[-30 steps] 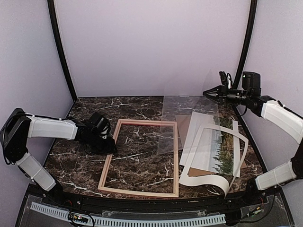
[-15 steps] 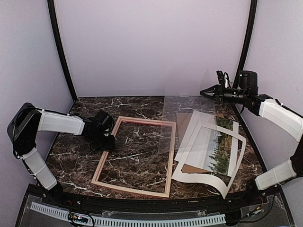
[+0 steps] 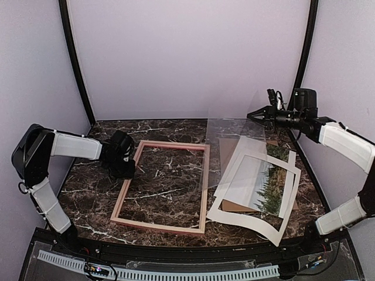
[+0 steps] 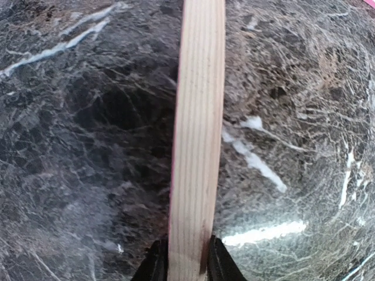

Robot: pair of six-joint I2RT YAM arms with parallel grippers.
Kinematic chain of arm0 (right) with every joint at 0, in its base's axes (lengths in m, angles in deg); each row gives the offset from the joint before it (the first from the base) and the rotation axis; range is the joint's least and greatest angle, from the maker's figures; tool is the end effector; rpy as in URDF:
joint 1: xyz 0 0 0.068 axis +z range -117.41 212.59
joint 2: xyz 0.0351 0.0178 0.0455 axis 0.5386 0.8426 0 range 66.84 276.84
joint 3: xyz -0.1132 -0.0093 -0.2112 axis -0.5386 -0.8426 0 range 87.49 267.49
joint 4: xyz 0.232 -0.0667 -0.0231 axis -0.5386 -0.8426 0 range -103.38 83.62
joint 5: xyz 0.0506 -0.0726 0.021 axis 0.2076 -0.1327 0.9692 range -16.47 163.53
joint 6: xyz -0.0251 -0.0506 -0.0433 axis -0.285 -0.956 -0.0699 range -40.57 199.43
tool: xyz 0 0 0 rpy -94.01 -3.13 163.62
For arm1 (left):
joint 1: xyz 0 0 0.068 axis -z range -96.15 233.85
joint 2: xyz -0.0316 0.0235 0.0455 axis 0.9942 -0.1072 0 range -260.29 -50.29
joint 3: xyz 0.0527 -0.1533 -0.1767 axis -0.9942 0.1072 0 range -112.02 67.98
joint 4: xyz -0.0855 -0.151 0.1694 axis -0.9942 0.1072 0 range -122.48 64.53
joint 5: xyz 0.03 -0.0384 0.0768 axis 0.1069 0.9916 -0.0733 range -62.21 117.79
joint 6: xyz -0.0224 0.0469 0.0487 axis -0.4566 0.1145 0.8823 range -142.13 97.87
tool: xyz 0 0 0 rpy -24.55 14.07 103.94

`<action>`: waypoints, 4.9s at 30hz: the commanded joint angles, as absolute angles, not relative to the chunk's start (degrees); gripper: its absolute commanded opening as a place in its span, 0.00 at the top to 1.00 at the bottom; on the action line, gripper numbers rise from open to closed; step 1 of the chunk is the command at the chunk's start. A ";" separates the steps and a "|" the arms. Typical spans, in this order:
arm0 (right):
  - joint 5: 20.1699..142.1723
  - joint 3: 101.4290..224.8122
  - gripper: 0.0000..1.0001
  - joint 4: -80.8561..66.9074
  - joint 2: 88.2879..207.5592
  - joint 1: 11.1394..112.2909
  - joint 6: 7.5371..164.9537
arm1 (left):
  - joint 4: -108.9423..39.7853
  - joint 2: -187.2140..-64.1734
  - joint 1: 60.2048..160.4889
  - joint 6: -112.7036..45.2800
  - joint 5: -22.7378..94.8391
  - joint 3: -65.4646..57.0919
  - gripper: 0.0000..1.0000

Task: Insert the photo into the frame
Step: Move the frame body to the center of the board, then place the glass panel at the frame body.

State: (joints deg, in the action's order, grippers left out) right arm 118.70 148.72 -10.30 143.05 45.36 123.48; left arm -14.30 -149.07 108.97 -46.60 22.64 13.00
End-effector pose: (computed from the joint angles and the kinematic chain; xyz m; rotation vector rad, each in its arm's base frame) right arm 0.2902 0.1083 0.2992 -0.0330 2.0560 1.3911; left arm 0.2928 -0.1315 0.1115 -0.0146 2.6558 -0.1696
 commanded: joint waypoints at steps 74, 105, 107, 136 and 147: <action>96.80 146.23 1.00 33.83 178.59 80.64 160.23 | -9.59 -117.77 91.92 -44.87 23.19 17.66 0.10; 92.48 143.00 1.00 28.26 179.86 83.01 157.73 | -16.60 -126.68 100.35 -48.71 26.59 25.71 0.08; 92.29 143.21 1.00 27.43 179.79 83.04 157.36 | -17.75 -127.08 100.45 -49.28 27.46 26.62 0.08; 90.32 145.01 1.00 22.42 179.97 84.43 155.06 | -19.06 -127.09 100.46 -49.56 26.69 27.28 0.08; 90.61 146.63 0.98 20.94 181.27 84.62 153.51 | -19.61 -127.41 100.46 -49.48 27.55 27.85 0.08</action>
State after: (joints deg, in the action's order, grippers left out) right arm 90.55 145.00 20.43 180.23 83.96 154.80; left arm -19.04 -127.85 100.21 -49.66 27.34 26.79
